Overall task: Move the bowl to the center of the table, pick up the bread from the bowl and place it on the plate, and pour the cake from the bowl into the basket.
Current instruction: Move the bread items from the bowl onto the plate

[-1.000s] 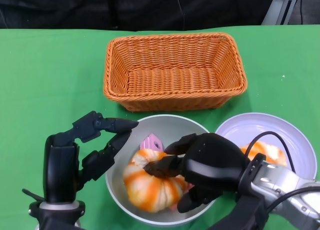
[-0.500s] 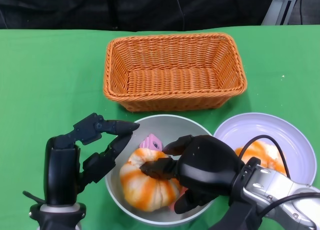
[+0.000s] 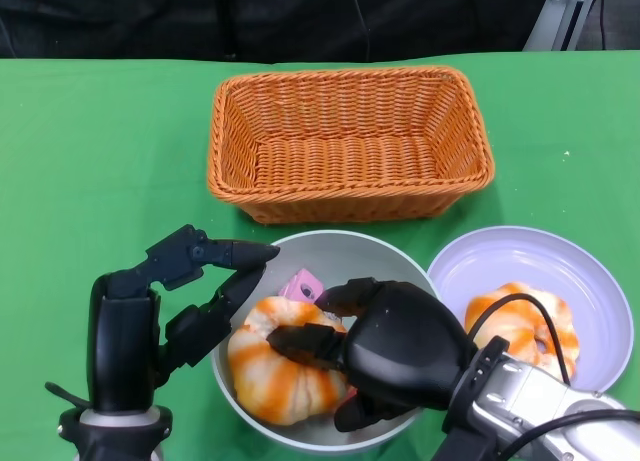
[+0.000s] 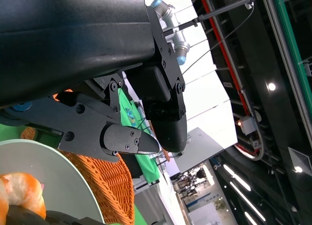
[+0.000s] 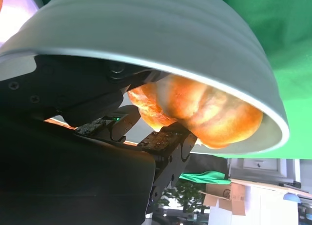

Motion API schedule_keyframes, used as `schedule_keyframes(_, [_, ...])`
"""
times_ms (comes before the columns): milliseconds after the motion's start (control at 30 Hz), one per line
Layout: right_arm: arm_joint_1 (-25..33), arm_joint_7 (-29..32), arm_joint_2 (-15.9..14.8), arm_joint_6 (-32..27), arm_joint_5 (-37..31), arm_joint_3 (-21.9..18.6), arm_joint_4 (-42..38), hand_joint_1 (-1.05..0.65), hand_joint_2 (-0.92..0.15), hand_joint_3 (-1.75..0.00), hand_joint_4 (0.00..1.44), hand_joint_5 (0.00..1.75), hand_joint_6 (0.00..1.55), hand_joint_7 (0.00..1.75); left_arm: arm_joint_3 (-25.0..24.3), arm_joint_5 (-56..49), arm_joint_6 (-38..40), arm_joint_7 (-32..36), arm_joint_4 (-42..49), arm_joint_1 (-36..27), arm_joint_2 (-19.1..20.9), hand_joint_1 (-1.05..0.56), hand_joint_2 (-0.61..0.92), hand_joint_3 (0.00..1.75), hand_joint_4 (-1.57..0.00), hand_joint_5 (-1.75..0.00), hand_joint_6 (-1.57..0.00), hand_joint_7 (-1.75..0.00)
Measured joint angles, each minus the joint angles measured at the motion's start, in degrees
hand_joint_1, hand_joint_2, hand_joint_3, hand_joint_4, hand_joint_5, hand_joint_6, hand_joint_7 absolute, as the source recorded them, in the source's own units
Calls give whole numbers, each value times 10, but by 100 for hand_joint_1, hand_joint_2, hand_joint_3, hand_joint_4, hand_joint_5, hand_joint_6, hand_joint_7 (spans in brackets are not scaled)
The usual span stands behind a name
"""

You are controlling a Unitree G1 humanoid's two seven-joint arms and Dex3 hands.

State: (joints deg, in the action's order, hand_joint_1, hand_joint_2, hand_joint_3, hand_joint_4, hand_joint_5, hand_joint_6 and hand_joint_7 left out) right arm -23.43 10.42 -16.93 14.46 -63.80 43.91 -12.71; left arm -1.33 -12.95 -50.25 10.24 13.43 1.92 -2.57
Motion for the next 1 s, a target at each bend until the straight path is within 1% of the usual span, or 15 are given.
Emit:
schedule_keyframes(67, [1, 11, 1, -1, -1, 2, -4, -83, -92, -7, 75, 6, 71, 2, 0, 0, 0, 0, -1, -1, 0, -23, 92, 20, -82, -100, -98, -54])
schedule_keyframes(167, [2, 27, 4, 0, -1, 3, -15, -82, -92, -5, 77, 7, 73, 2, 0, 1, 0, 0, -1, -2, 0, -23, 92, 21, -82, -99, -98, -54])
schedule_keyframes(400, [3, 38, 7, 0, -1, 6, -21, -79, -92, -5, 85, 13, 76, 2, 0, 1, 0, 0, -1, -2, 0, -21, 92, 22, -82, -99, -98, -54])
schedule_keyframes(600, [3, 58, 8, 1, -1, 11, -33, -75, -92, -4, 85, 17, 78, 2, 0, 1, 0, 0, -1, -2, -1, -21, 92, 22, -83, -99, -99, -54])
schedule_keyframes(767, [4, 94, 9, 15, 6, 12, -48, -57, -90, -1, 97, 24, 91, 5, -1, 1, 0, 0, -1, -2, 0, -22, 92, 21, -83, -99, -99, -54])
schedule_keyframes(900, [3, 116, 9, 26, 9, 14, -58, -49, -89, 0, 97, 24, 92, 3, -2, 0, -1, 0, -1, -2, 0, -24, 92, 20, -83, -98, -99, -54])
schedule_keyframes(1000, [-2, 135, 9, 52, 23, 15, -75, -36, -88, 0, 101, 24, 98, 5, -3, 0, -1, 0, -1, -2, 0, -24, 92, 20, -84, -98, -99, -53])
